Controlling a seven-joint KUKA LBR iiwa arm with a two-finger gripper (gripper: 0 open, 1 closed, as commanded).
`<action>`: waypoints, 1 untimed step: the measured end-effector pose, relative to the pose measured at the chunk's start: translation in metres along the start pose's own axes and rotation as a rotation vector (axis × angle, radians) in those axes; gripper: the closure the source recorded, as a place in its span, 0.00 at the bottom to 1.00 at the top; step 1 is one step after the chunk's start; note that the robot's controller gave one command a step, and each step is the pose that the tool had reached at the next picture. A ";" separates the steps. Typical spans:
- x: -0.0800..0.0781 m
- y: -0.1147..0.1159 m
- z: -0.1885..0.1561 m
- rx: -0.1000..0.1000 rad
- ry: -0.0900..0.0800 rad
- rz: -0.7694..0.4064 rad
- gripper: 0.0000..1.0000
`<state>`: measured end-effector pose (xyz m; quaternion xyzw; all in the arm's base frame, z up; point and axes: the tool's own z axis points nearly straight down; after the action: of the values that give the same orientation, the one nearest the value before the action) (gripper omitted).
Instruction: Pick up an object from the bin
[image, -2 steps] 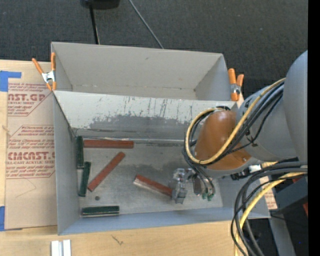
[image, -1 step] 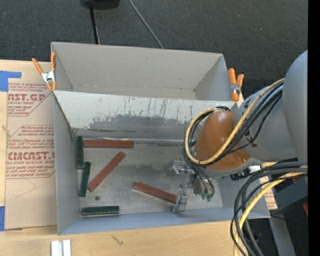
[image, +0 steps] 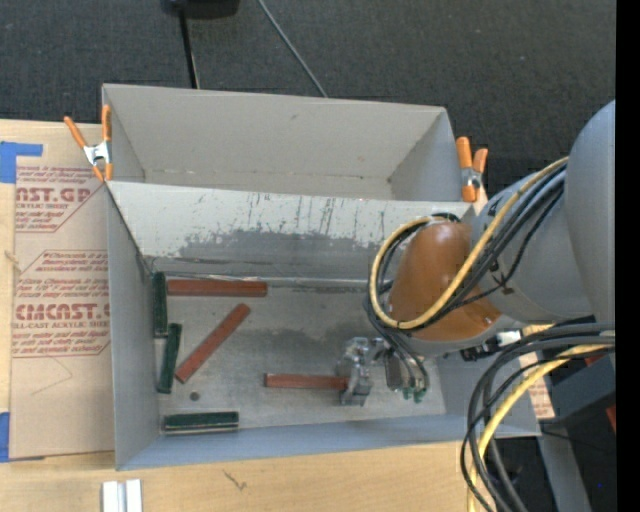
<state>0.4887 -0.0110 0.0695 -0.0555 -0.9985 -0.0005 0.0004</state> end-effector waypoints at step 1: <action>0.000 0.000 0.000 0.000 0.000 0.000 1.00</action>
Offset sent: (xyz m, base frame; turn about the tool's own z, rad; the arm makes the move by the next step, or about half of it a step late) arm 0.0178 0.0162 0.2307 0.0148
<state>0.4887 -0.0110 0.0695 -0.0554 -0.9985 -0.0006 0.0004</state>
